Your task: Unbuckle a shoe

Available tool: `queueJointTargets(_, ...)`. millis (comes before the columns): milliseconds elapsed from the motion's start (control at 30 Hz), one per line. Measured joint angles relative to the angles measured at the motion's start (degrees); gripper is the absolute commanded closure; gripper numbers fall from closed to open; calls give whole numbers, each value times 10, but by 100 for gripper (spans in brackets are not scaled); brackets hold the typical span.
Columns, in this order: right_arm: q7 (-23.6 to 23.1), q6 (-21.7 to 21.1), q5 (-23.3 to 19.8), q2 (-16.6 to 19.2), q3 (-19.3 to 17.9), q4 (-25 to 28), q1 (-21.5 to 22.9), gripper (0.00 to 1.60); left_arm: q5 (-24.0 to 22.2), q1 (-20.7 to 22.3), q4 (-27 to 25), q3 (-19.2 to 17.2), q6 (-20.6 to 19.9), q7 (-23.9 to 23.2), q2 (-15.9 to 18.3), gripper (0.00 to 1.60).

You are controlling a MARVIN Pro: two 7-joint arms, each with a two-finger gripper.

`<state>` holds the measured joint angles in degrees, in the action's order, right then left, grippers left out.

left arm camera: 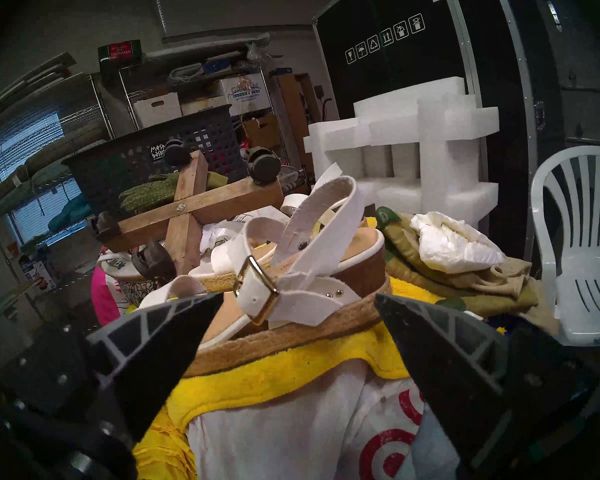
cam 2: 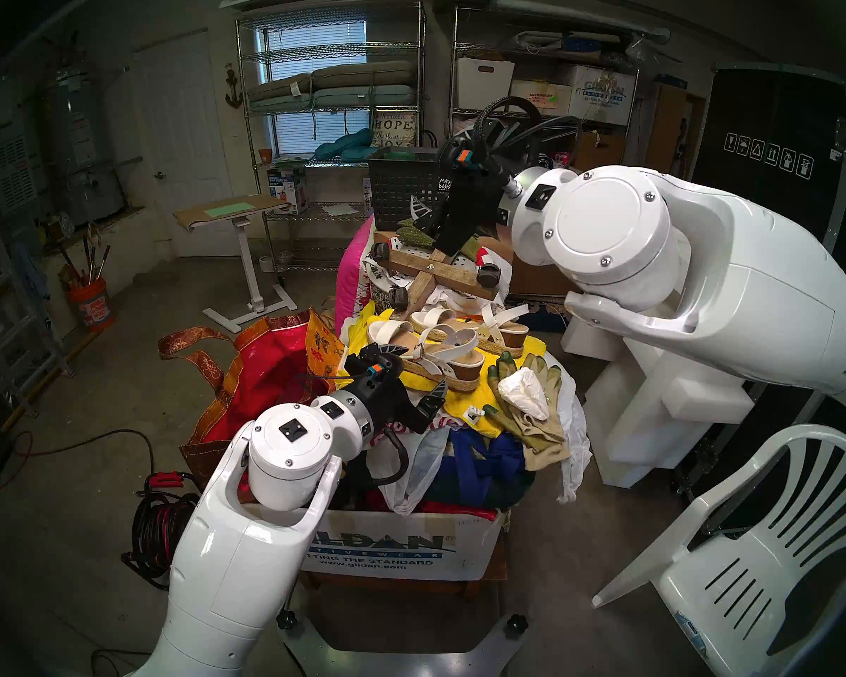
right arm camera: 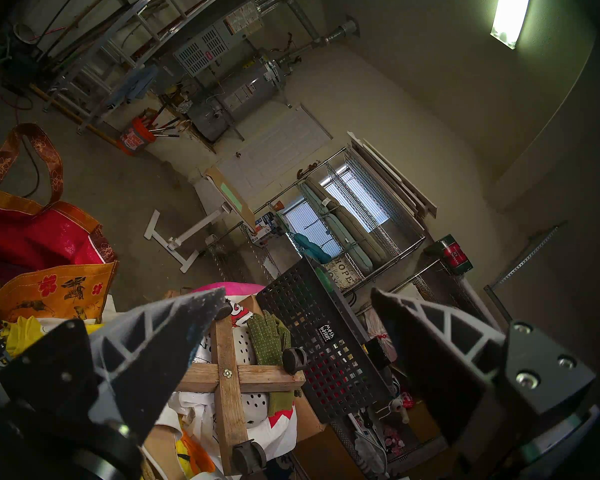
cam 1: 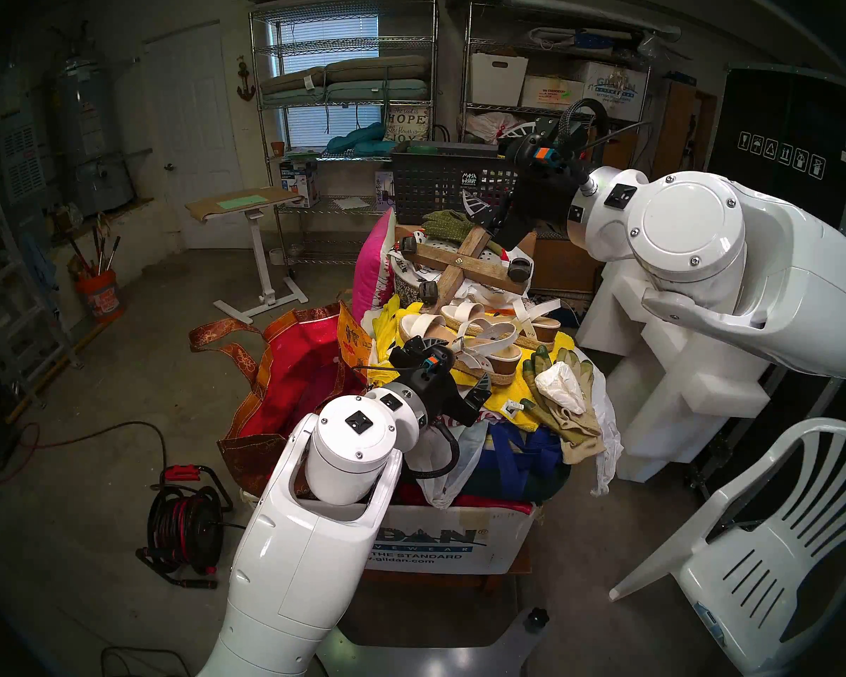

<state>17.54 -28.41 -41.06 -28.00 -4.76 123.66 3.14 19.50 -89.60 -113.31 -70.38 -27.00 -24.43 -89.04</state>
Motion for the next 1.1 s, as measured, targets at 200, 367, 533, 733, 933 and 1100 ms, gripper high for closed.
queueJointTargets(200, 0, 0, 0, 0, 0, 0, 0, 0, -4, 12, -4, 15, -18, 16, -3, 0)
queueJointTargets(367, 0, 0, 0, 0, 0, 0, 0, 0, 0, 20, -3, 23, -28, 30, -5, 0)
queueJointTargets(533, 0, 0, 0, 0, 0, 0, 0, 0, 9, 26, 4, 26, -33, 39, -7, 0)
queueJointTargets(733, 0, 0, 0, 0, 0, 0, 0, 0, 15, 35, 20, 27, -33, 47, -10, 0)
queueJointTargets(933, 0, 0, 0, 0, 0, 0, 0, 0, 10, 44, 27, 30, -36, 52, -13, 0)
queueJointTargets(1100, 0, 0, 0, 0, 0, 0, 0, 0, 2, 53, 31, 32, -51, 52, -17, 49)
